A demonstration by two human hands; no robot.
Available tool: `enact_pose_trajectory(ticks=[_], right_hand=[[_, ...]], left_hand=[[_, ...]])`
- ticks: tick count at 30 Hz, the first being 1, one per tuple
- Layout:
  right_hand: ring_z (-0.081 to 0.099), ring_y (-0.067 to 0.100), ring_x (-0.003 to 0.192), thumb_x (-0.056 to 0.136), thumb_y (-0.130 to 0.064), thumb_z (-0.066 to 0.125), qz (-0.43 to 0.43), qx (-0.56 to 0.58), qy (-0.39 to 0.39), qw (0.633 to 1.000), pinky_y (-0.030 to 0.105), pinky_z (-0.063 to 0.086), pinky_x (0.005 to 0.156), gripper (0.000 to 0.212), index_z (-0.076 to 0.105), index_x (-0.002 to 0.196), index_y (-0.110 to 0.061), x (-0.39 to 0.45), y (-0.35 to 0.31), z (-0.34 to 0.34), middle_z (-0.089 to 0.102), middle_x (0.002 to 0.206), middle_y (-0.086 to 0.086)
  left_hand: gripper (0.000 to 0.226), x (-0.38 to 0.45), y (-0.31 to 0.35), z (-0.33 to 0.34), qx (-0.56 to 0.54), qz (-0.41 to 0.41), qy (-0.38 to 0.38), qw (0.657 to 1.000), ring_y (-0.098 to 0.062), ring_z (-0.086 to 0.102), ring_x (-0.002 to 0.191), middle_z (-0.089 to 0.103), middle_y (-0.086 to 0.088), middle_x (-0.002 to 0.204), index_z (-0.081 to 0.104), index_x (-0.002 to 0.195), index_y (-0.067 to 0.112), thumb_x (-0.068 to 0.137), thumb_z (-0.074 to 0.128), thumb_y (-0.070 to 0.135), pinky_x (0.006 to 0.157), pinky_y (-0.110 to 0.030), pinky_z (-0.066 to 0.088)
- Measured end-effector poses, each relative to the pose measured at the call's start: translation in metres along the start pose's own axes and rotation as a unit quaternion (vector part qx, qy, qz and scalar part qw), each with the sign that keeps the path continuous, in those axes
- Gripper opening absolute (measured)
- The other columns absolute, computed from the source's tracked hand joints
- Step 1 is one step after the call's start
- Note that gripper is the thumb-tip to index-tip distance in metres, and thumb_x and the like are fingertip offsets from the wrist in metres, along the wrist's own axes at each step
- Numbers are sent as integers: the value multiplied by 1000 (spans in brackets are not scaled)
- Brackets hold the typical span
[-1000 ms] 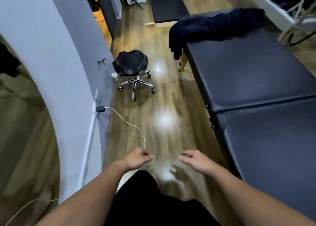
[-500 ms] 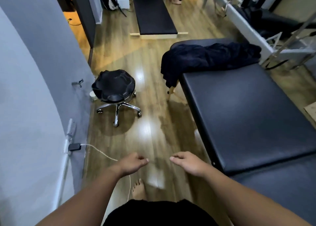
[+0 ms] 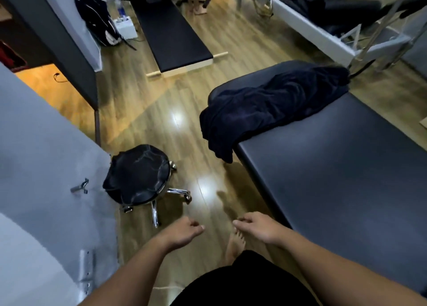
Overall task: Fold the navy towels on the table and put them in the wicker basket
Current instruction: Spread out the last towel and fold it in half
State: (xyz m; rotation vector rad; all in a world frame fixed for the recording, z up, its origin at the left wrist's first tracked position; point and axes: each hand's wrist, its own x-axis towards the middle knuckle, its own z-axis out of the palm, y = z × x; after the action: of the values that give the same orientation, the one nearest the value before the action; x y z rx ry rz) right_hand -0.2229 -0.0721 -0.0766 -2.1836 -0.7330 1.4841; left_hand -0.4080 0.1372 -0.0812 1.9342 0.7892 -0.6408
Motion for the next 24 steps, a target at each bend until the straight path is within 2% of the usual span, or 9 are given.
enact_pose_trajectory(ticks=[2, 5, 9, 11, 13, 15, 16, 20, 24], right_hand=[[63, 6, 111, 71, -88, 54, -8, 14, -15, 1000, 25, 46, 94, 78, 72, 120, -30, 20, -5, -18, 69, 123, -12], [64, 3, 104, 84, -75, 56, -16, 11, -16, 1000, 21, 45, 85, 59, 72, 119, -30, 55, -21, -51, 70, 117, -13], [58, 8, 112, 95, -62, 54, 1, 52, -13, 999, 24, 41, 90, 52, 67, 129, -25, 87, -48, -94, 64, 128, -9], [58, 8, 113, 95, -62, 53, 7, 67, 1, 998, 24, 43, 90, 53, 65, 132, -25, 97, -60, -111, 62, 132, -8], [64, 4, 96, 97, -58, 53, 24, 100, 5, 995, 17, 49, 74, 46, 66, 128, -26, 106, -70, -129, 66, 121, -7], [65, 1, 66, 100, -54, 52, 60, 147, 24, 987, 14, 45, 50, 45, 68, 123, -19, 116, -77, -145, 69, 100, -5], [64, 3, 59, 99, -55, 51, 75, 157, 31, 984, 15, 44, 47, 51, 67, 123, -13, 120, -79, -151, 70, 93, -1], [70, 19, 67, 94, -66, 50, 146, 188, 78, 968, 25, 49, 54, 54, 69, 106, -16, 139, -89, -178, 75, 86, 8], [71, 18, 65, 96, -53, 56, 176, 171, 224, 943, 29, 54, 59, 37, 66, 80, -20, 147, -98, -210, 73, 79, 2]], left_hand=[[40, 14, 12, -25, 20, -20, 1, 1000, -16, 65, 87, 66, 2, 92, 65, 89, 24, 82, 57, 63, 91, -41, 52], [40, 46, 26, -62, 31, -38, 25, 998, -17, 69, 93, 74, -6, 99, 72, 96, 10, 93, 61, 48, 85, -31, 52], [37, 84, 50, -103, 54, -30, 2, 998, 3, 54, 49, 62, 1, 74, 70, 99, 6, 97, 60, 41, 48, -17, 43], [42, 102, 62, -120, 59, -26, -4, 998, 3, 60, 59, 64, 6, 76, 70, 97, 11, 90, 59, 51, 58, -17, 50], [51, 130, 74, -139, 71, -10, -25, 997, -13, 68, 83, 72, 1, 87, 71, 94, 14, 78, 55, 60, 80, -30, 53], [35, 167, 91, -157, 97, 15, -47, 994, -13, 66, 81, 69, 0, 83, 68, 83, 15, 85, 59, 48, 74, -25, 49], [26, 182, 102, -166, 115, 28, -43, 992, -9, 63, 76, 66, 2, 80, 66, 78, 17, 90, 60, 39, 68, -20, 45], [20, 255, 149, -207, 142, 104, 41, 983, -13, 66, 77, 69, 7, 80, 65, 73, 22, 92, 61, 26, 71, -29, 51], [18, 296, 201, -241, 163, 191, 93, 964, -11, 60, 67, 61, 11, 68, 52, 69, 26, 87, 52, 31, 66, -37, 54]])
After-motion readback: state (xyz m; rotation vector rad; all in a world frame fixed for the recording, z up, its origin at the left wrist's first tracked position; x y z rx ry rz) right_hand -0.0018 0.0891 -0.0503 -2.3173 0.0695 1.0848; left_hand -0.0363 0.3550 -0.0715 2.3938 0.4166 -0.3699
